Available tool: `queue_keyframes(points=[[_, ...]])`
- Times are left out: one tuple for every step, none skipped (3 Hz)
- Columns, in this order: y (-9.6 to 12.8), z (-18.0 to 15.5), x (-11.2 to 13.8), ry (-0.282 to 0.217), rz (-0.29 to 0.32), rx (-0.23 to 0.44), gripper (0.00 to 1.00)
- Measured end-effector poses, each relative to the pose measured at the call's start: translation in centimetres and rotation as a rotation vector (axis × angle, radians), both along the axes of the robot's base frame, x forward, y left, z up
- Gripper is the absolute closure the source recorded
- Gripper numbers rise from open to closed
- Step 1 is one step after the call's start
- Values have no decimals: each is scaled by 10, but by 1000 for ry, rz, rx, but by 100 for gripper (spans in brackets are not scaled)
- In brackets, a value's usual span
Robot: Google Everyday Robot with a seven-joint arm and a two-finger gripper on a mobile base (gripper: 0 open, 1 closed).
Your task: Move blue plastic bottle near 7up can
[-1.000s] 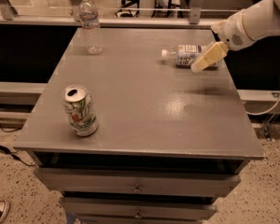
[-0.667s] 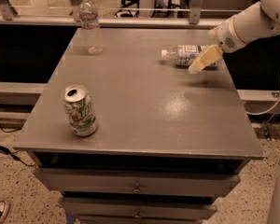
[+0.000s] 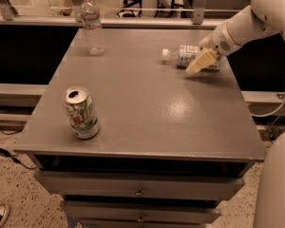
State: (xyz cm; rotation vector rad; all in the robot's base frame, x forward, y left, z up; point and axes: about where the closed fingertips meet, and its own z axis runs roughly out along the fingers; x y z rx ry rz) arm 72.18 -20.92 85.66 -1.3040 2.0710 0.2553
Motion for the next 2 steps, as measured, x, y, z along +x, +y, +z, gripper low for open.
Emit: queue_keyframes(points=[[2,4,-2,-6,19,-10,48],[12,20,-9,-7,63,-8,71]])
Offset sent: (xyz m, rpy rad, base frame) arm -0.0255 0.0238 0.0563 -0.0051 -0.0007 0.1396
